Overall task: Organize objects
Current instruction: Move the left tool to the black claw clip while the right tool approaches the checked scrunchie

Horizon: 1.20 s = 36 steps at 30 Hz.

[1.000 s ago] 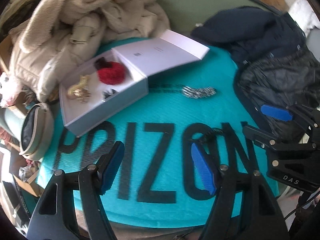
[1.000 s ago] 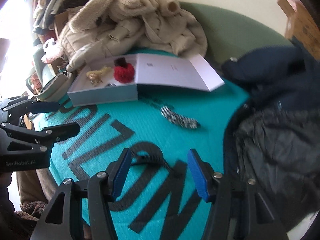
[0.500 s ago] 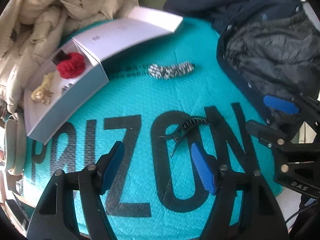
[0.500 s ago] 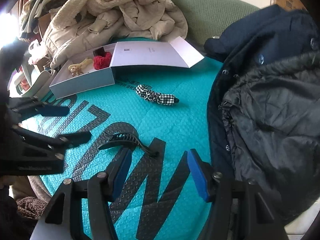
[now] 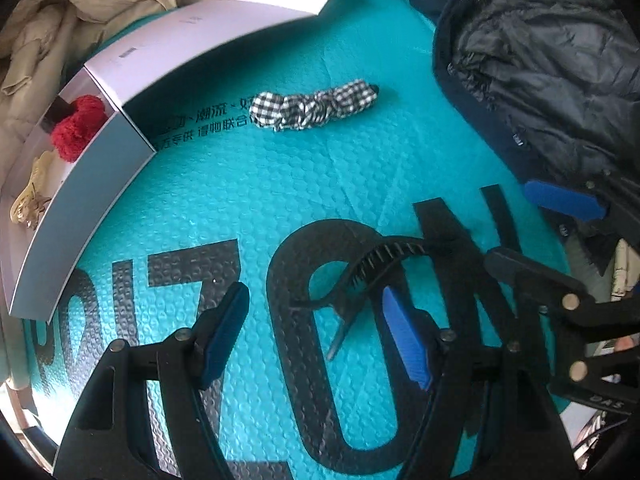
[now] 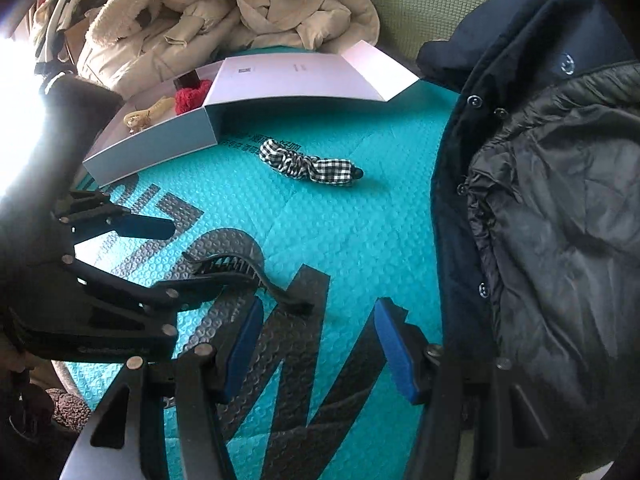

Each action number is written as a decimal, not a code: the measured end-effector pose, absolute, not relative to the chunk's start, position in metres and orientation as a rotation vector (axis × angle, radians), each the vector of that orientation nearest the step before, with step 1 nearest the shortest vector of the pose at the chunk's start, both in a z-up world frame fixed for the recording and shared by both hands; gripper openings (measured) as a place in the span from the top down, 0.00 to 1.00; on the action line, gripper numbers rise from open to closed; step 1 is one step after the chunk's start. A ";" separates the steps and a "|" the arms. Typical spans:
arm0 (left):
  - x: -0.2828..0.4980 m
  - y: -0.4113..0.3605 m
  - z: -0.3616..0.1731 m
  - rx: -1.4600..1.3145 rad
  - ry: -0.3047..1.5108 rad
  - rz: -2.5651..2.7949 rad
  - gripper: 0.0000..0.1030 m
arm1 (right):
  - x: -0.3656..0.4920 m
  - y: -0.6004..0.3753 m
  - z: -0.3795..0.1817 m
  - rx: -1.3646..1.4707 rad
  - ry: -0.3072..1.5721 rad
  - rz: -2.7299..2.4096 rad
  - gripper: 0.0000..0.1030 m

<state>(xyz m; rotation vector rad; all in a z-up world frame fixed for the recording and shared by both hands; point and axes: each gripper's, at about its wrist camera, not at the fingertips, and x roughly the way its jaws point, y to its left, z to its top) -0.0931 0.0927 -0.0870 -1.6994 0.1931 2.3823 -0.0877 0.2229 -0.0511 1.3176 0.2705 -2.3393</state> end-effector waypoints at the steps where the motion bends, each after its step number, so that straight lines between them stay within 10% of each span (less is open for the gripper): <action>1: -0.095 0.093 -0.090 -1.706 0.201 2.380 0.34 | -0.090 0.223 -0.052 1.323 0.271 -2.337 0.43; 8: -0.101 0.070 -0.095 -1.700 0.135 2.396 0.59 | -0.109 0.210 -0.061 1.340 0.256 -2.315 0.43; 36: -0.117 -0.075 -0.087 -1.926 -0.154 2.720 0.61 | -0.196 0.133 -0.078 1.220 0.505 -2.296 0.38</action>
